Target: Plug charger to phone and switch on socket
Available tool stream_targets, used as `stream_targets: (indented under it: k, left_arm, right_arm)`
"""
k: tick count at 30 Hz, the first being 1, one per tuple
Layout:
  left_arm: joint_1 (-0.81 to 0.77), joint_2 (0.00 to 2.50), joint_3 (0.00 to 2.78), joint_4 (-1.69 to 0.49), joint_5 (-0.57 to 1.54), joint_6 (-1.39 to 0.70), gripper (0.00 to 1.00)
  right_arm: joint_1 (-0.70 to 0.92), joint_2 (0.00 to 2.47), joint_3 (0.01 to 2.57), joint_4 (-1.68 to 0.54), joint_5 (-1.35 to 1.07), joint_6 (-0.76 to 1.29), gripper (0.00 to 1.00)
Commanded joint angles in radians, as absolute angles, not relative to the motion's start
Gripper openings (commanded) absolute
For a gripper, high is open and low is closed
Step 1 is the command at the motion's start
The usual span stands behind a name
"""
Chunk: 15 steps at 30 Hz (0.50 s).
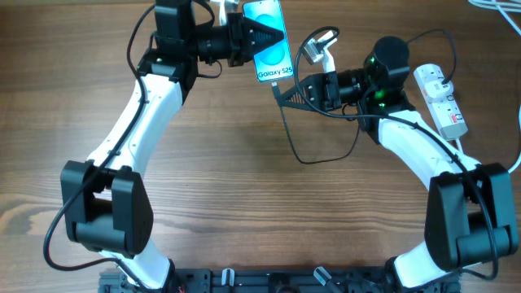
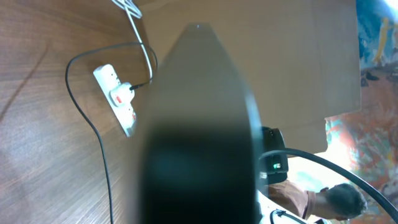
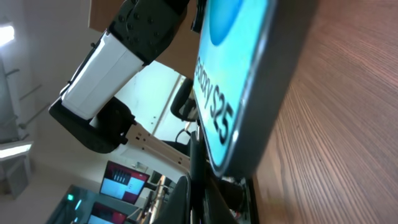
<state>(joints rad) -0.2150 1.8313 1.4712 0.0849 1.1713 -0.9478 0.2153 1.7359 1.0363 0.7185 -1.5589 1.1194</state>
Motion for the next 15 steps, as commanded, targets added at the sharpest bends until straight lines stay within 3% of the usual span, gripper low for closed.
stream_targets:
  k: [1, 15]
  left_arm:
    - [-0.199, 1.812, 1.481, 0.098, 1.18, -0.952, 0.04]
    - [-0.199, 1.812, 1.481, 0.098, 1.196, -0.951, 0.04]
  right_arm:
    - [0.216, 1.72, 1.043, 0.721, -1.534, 1.153, 0.04]
    - [0.216, 1.72, 1.043, 0.722, -1.474, 1.182, 0.04]
